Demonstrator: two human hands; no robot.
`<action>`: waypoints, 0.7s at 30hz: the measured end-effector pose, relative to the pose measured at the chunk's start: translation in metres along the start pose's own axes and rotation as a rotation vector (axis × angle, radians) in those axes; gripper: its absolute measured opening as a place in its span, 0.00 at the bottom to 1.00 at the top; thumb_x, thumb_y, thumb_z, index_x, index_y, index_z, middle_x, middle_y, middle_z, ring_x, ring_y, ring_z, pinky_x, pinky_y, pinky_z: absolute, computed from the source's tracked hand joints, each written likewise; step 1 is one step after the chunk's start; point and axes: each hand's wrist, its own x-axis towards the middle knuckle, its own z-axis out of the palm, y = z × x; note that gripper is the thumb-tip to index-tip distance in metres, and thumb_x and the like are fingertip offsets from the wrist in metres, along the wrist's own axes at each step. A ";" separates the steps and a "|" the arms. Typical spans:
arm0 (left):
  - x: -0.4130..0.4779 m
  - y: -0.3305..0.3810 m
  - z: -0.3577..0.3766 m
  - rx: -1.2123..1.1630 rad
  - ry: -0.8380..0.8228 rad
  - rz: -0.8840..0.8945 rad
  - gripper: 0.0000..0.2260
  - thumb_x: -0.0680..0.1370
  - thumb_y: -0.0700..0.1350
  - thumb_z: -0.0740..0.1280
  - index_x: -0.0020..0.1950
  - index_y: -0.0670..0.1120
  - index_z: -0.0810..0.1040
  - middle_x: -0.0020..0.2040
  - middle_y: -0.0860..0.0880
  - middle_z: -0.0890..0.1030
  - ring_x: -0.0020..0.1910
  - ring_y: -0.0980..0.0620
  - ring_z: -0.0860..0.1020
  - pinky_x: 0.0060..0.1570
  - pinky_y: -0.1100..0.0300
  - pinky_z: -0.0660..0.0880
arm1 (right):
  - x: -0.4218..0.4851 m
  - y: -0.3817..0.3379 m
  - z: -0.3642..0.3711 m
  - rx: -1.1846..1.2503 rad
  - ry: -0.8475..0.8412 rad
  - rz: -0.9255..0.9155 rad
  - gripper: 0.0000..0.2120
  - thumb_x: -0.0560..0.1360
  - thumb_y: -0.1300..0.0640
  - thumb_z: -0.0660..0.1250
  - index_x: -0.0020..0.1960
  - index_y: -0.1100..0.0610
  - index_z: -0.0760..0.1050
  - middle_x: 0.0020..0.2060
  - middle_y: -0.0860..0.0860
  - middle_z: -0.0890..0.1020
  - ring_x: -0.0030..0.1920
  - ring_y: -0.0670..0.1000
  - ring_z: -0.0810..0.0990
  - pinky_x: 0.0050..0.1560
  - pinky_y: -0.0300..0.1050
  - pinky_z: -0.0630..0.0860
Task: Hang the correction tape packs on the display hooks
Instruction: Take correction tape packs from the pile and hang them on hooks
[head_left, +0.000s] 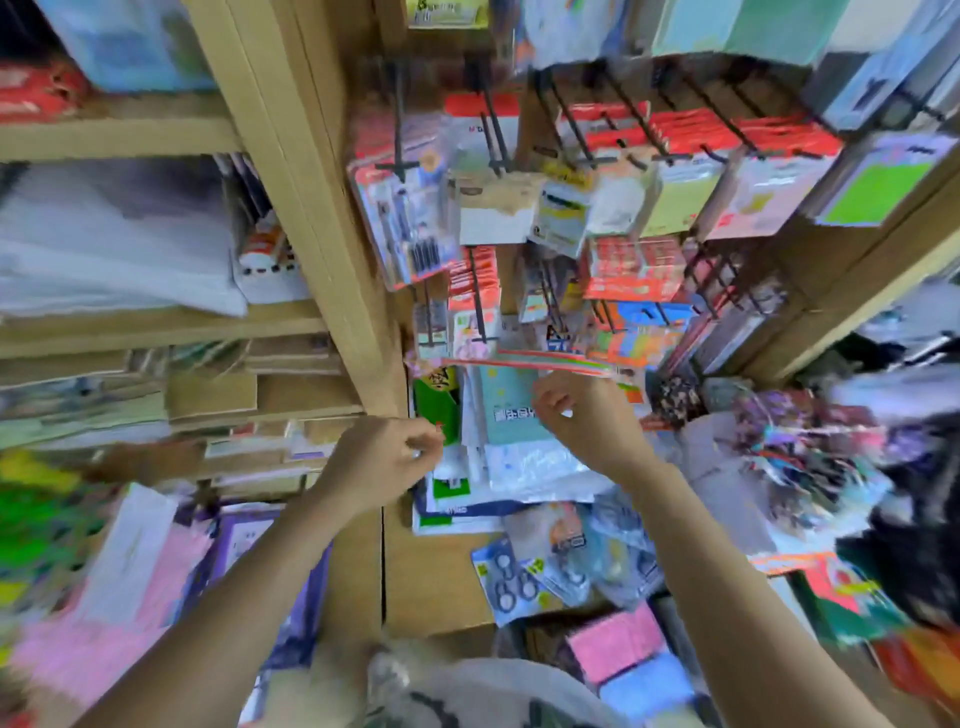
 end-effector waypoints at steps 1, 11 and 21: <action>-0.007 -0.008 0.019 -0.005 -0.051 -0.033 0.06 0.77 0.48 0.72 0.52 0.55 0.85 0.46 0.60 0.85 0.45 0.63 0.82 0.46 0.64 0.78 | -0.011 0.016 0.011 -0.011 -0.045 0.057 0.06 0.75 0.57 0.69 0.50 0.53 0.83 0.38 0.50 0.85 0.40 0.53 0.83 0.44 0.48 0.79; -0.076 -0.049 0.183 0.050 -0.513 -0.358 0.05 0.78 0.52 0.69 0.51 0.56 0.83 0.49 0.59 0.84 0.49 0.57 0.82 0.49 0.61 0.77 | -0.135 0.145 0.103 0.091 -0.338 0.618 0.08 0.75 0.59 0.69 0.52 0.52 0.84 0.44 0.52 0.87 0.44 0.51 0.84 0.43 0.42 0.76; -0.070 -0.082 0.314 0.099 -0.759 -0.532 0.08 0.79 0.49 0.66 0.54 0.54 0.83 0.54 0.54 0.84 0.51 0.51 0.80 0.44 0.61 0.66 | -0.210 0.253 0.182 0.088 -0.452 0.963 0.10 0.75 0.58 0.68 0.55 0.55 0.82 0.51 0.59 0.85 0.53 0.61 0.82 0.53 0.51 0.78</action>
